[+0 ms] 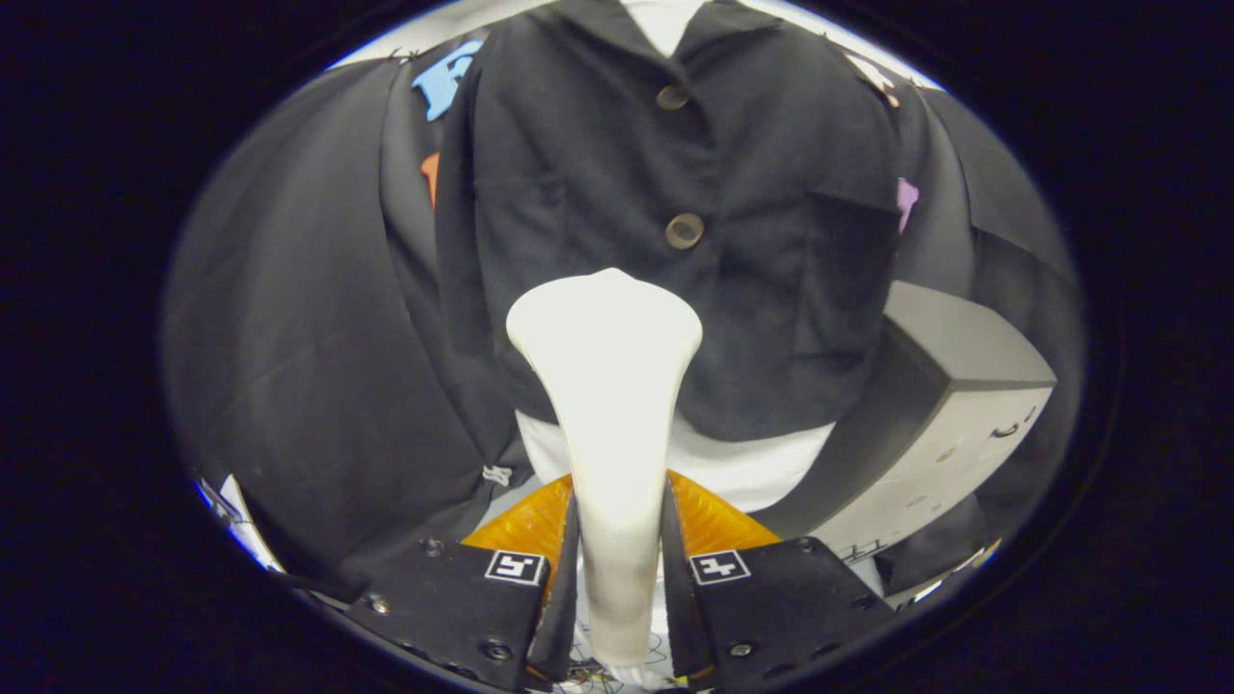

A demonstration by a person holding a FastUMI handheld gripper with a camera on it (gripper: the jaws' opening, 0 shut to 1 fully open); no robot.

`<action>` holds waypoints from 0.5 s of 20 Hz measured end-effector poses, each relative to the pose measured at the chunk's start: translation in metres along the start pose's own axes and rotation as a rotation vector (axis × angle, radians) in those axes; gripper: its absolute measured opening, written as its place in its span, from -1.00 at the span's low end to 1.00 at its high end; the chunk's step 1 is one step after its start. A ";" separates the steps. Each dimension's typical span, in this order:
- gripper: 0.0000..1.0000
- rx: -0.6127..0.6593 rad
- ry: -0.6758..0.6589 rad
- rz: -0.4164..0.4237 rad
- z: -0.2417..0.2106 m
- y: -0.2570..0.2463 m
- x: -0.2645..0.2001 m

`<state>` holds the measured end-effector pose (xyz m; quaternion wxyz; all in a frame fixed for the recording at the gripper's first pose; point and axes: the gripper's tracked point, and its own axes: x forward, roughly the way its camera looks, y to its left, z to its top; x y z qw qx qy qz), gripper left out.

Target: Iron the clothes twice with a garment steamer, once on the left side and once on the right side.

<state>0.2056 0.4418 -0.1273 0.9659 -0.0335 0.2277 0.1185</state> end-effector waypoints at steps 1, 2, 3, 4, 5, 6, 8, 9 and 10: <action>-0.17 -0.002 -0.028 0.004 0.012 -0.018 -0.015; -0.17 -0.001 -0.055 0.005 0.024 -0.040 -0.033; -0.17 0.014 -0.084 0.003 0.036 -0.062 -0.050; -0.17 0.026 -0.107 -0.004 0.045 -0.087 -0.067; -0.17 0.035 -0.126 -0.015 0.052 -0.114 -0.086; -0.17 0.049 -0.145 -0.028 0.058 -0.144 -0.104; -0.17 0.069 -0.176 -0.059 0.072 -0.211 -0.139; -0.17 0.086 -0.183 -0.073 0.069 -0.240 -0.155; -0.17 0.100 -0.188 -0.086 0.063 -0.267 -0.171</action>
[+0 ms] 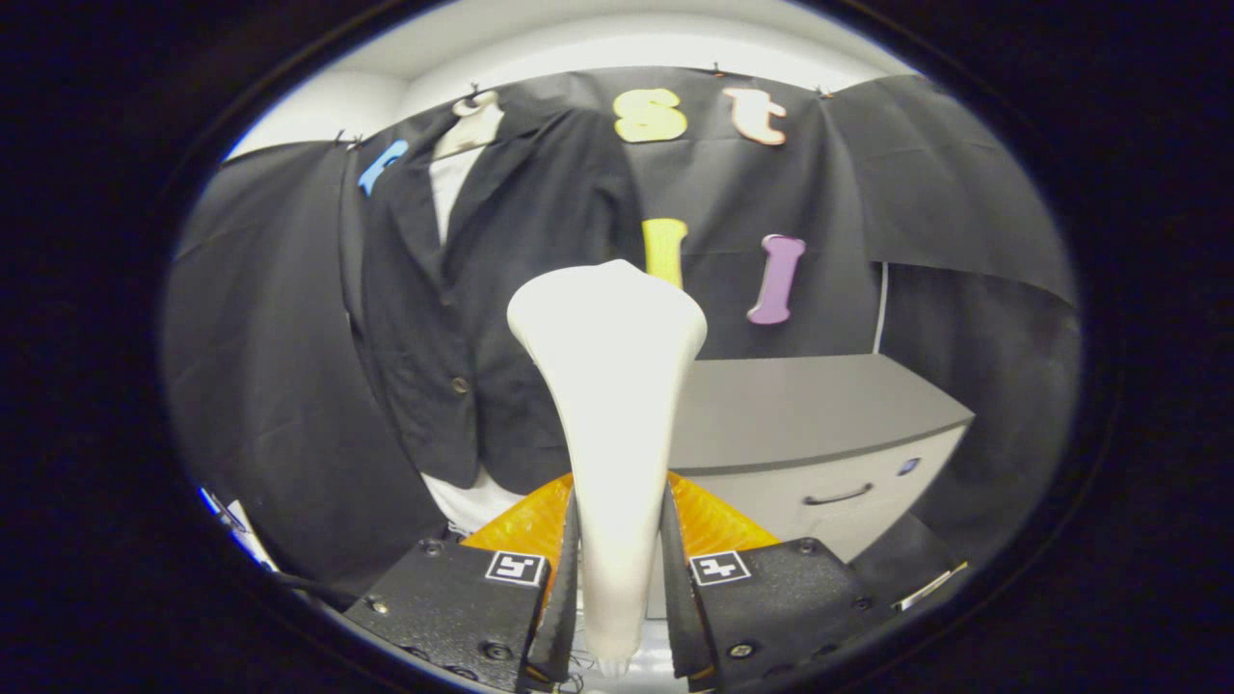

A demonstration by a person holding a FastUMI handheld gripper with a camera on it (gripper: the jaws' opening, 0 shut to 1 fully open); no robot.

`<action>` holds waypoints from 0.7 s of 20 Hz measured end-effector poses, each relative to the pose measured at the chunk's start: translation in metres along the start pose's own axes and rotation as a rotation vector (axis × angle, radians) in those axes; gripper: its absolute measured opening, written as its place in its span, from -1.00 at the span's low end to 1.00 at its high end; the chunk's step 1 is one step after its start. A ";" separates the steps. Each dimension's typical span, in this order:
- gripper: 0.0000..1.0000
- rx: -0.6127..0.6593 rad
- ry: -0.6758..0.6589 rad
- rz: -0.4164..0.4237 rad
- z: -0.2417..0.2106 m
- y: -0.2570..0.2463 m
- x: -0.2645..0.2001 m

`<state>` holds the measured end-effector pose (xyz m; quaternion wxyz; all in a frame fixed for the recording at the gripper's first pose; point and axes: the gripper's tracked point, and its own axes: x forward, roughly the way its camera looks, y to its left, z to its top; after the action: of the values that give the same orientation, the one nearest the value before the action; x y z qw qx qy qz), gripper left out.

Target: Iron the clothes twice with a garment steamer, once on the left side and once on the right side.

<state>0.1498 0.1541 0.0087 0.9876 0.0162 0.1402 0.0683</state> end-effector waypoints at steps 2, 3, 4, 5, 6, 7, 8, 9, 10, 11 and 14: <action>-0.17 0.014 0.002 -0.031 -0.006 -0.057 -0.027; -0.17 0.020 0.001 -0.048 -0.011 -0.085 -0.038; -0.17 0.024 0.000 -0.067 -0.017 -0.111 -0.049; -0.17 0.023 -0.003 -0.082 -0.025 -0.136 -0.060; -0.17 0.020 0.001 -0.097 -0.036 -0.159 -0.069; -0.17 0.023 0.012 -0.102 -0.048 -0.176 -0.078; -0.17 0.031 0.020 -0.102 -0.059 -0.191 -0.088; -0.17 0.036 0.025 -0.107 -0.071 -0.205 -0.096; -0.17 0.046 0.034 -0.109 -0.083 -0.217 -0.105; -0.17 0.058 0.047 -0.100 -0.095 -0.226 -0.111; -0.17 0.078 0.096 -0.085 -0.135 -0.246 -0.135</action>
<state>0.0159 -0.1063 -0.0960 0.9804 0.0454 0.1905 0.0216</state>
